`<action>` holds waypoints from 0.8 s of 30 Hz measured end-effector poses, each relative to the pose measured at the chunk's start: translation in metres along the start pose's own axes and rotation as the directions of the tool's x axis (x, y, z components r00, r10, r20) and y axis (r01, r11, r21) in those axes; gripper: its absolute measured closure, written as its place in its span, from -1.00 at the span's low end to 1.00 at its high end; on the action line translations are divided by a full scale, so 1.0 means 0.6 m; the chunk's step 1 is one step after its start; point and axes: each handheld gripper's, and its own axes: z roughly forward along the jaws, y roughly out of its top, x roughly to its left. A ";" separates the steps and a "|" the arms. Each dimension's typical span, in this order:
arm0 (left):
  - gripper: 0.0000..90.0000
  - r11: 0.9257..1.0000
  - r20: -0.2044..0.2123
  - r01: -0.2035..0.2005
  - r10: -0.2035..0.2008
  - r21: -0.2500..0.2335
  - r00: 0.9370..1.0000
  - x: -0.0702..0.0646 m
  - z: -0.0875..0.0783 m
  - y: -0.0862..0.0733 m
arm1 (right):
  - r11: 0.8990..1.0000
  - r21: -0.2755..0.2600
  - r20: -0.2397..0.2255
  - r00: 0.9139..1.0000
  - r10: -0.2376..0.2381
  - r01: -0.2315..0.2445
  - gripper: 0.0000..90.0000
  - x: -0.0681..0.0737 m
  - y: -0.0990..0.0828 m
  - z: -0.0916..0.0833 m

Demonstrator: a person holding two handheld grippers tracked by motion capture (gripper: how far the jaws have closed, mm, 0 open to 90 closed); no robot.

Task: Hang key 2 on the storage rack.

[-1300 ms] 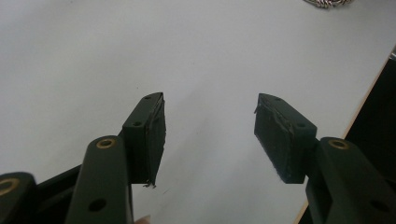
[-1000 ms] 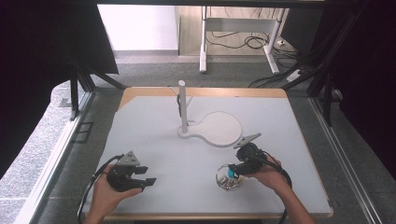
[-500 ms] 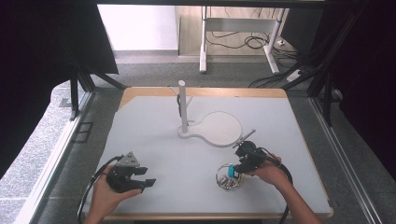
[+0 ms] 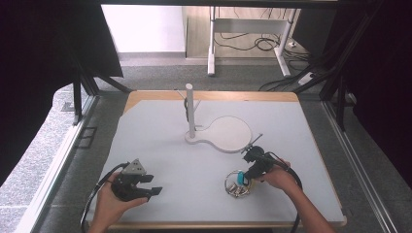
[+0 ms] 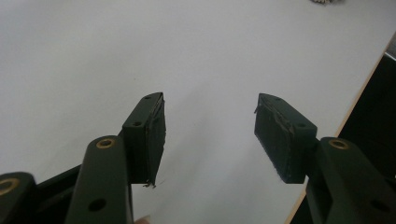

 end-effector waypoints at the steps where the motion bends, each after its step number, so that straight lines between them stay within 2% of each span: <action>1: -0.03 1.000 0.001 -0.001 0.001 0.001 1.000 0.000 0.001 0.000 | 1.000 0.007 -0.003 1.000 0.001 -0.001 0.41 -0.001 0.000 0.001; 11: -0.04 1.000 0.002 -0.015 0.015 0.026 1.000 -0.003 0.009 0.000 | 1.000 0.010 -0.043 0.999 0.019 -0.018 0.50 -0.009 -0.003 0.007; 20: -0.06 0.998 0.006 -0.029 0.029 0.052 1.000 -0.006 0.015 0.000 | 1.000 0.003 -0.106 0.994 0.026 -0.026 0.78 -0.013 -0.005 0.004; 24: -0.08 0.997 0.011 -0.036 0.036 0.067 0.999 -0.007 0.019 -0.001 | 1.000 -0.002 -0.115 0.993 0.024 -0.024 0.82 -0.014 -0.004 -0.001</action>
